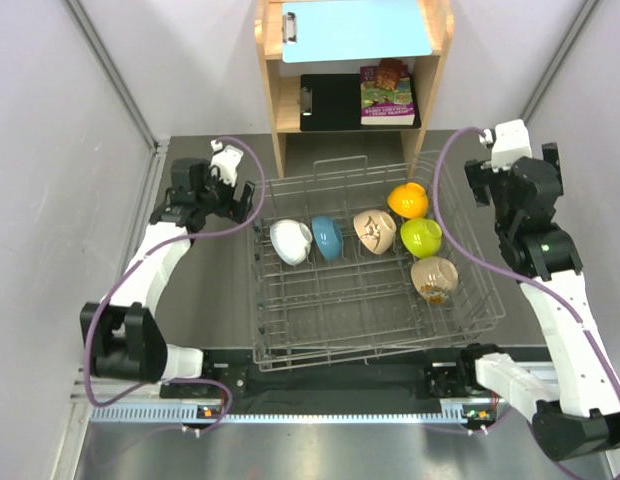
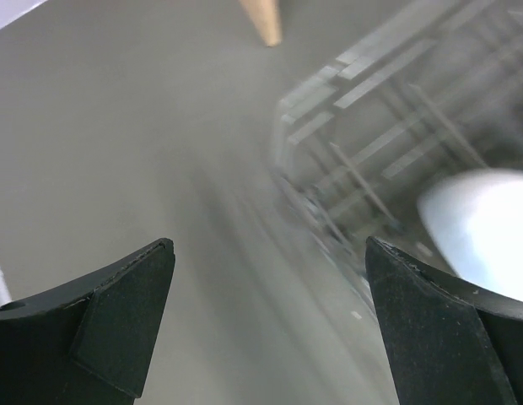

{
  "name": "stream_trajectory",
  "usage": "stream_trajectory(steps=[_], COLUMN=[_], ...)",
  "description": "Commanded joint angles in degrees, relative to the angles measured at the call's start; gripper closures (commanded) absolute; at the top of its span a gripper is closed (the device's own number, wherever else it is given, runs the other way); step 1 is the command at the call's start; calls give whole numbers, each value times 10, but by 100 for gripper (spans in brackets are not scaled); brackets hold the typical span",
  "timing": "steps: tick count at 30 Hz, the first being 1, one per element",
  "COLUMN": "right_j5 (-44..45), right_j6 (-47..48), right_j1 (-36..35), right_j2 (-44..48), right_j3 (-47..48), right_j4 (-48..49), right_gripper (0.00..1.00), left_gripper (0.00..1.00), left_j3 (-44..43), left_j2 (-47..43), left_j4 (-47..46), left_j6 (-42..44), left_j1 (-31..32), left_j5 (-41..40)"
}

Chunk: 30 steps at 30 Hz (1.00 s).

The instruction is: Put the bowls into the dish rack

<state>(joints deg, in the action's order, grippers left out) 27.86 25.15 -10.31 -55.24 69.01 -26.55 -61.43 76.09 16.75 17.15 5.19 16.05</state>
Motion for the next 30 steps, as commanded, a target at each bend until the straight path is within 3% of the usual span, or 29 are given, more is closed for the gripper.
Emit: stream_trajectory(steps=[1, 15, 30], right_j5=[-32, -49, -50], right_j6=[-36, -81, -89], right_j1=[8, 13, 28], right_j2=[32, 42, 28], right_j3=[-15, -76, -66], right_j4=[17, 25, 29], right_gripper=[0, 0, 0], left_gripper=[1, 1, 1], left_j3=[-59, -194, -273], left_j2=[66, 243, 316], left_j4=[-70, -96, -92], left_j6=[10, 17, 3], left_j1=[3, 4, 11], left_j5=[-73, -123, -130])
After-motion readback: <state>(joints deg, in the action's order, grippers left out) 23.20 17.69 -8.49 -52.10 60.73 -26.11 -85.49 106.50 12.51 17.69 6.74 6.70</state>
